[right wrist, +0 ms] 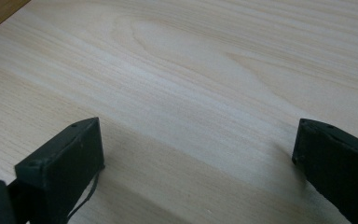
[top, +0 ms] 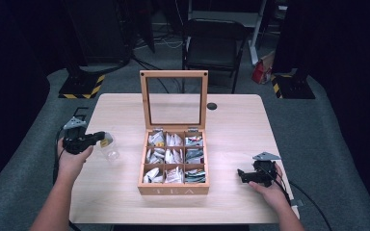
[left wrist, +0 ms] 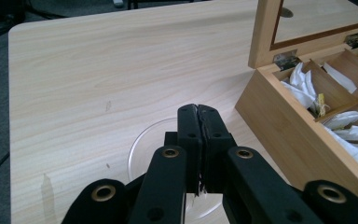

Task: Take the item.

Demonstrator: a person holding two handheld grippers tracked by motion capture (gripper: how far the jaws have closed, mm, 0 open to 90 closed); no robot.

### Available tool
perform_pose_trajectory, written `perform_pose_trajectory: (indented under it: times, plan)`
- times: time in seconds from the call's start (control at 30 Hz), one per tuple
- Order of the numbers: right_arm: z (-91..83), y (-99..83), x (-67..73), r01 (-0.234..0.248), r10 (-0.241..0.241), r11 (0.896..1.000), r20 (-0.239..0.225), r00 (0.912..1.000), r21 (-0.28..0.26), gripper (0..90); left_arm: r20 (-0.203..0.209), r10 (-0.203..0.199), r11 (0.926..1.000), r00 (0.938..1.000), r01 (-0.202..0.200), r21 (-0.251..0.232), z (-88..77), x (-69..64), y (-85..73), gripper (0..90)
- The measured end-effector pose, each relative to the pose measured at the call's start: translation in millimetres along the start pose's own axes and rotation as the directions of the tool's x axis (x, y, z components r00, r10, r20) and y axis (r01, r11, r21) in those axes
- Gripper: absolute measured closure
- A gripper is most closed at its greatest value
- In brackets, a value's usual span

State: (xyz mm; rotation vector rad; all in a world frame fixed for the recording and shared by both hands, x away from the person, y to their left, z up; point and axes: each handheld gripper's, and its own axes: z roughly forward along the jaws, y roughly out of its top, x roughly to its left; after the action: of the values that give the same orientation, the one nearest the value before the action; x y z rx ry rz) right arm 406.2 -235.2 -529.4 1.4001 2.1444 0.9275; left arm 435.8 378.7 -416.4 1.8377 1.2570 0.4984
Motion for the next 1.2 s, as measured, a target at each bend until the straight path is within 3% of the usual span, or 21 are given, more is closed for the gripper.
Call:
perform_pose_trajectory:
  times: [0.27,0.8,1.2]
  plan:
    - [0.0,0.0,0.0,0.000,0.000,1.000,0.000,1.0000,0.001,1.2,-0.002,-0.007,1.0000,1.0000,0.007,-0.001,6.2,0.7,-5.7,88.5]
    - [0.0,0.0,0.0,0.000,0.000,1.000,0.000,1.0000,0.001,1.3,-0.001,-0.006,0.9992,1.0000,0.006,0.040,11.5,-0.2,-7.3,87.9]
    - [0.0,0.0,0.0,0.001,-0.001,1.000,0.000,1.0000,0.001,1.2,-0.004,-0.023,0.9995,0.9997,0.023,0.022,9.2,1.8,-5.4,78.8]
